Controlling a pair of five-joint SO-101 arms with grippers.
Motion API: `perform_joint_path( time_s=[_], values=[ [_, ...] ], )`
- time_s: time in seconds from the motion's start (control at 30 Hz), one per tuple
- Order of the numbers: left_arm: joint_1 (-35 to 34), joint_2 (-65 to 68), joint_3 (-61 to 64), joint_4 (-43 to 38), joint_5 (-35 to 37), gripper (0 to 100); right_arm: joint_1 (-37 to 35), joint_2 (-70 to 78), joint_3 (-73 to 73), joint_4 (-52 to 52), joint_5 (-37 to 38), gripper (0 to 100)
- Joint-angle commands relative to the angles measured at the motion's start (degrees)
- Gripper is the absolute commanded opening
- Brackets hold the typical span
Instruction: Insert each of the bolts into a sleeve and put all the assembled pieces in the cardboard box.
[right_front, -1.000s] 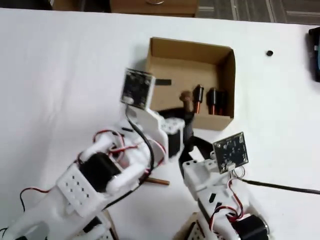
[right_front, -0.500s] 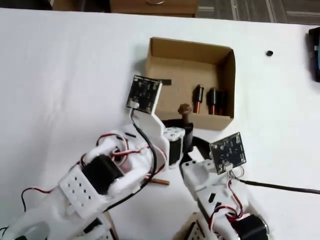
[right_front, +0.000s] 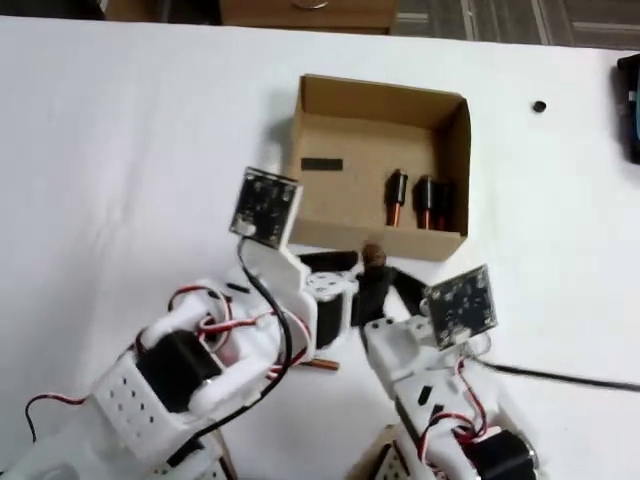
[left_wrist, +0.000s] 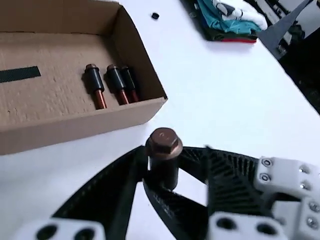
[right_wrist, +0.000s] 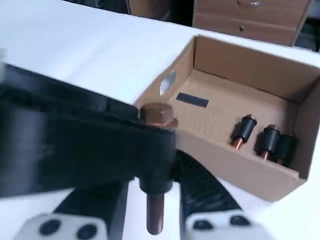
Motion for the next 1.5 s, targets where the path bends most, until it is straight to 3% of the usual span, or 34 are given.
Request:
perform_joint_path(
  time_s=[0.0,0.2,0.43,0.5,0.6,0.83,1.07,1.17,1.3,1.47],
  values=[
    [0.4,-1.8,0.0,0.2,-0.4,28,0.2,-0.7,-2.2,-1.4,0.4,2.0],
    [-0.3,-2.1,-1.8,1.5,-0.7,26,0.2,-0.7,-2.3,-1.2,0.3,2.0],
    [-5.0,-3.6,-15.3,4.7,-4.0,26,0.2,-0.7,-2.0,-1.2,0.3,2.0],
    [-7.4,-3.6,-19.5,6.2,-5.7,21,0.2,-0.7,-1.9,-1.2,0.3,2.0],
    [-11.2,-3.6,-23.6,7.4,-7.0,3,0.3,-0.6,-1.9,-1.4,0.3,2.0],
    [-16.2,-3.7,-27.0,19.1,-12.0,2,2.0,-0.7,-1.9,-1.5,0.3,2.0],
    [-21.0,-3.7,-25.5,35.2,-11.8,2,5.5,-0.5,-2.3,-1.5,-0.1,1.9],
    [-23.3,-3.7,-21.8,38.2,-12.2,2,5.5,-0.1,-2.3,-1.2,-4.6,1.9],
    [-27.9,-7.3,-15.2,36.7,-19.8,2,6.1,0.6,-4.1,-1.3,-6.9,1.9],
    [-33.2,-22.2,-2.4,29.3,-26.5,2,12.1,11.6,-12.0,-3.6,-6.7,1.9]
  ],
)
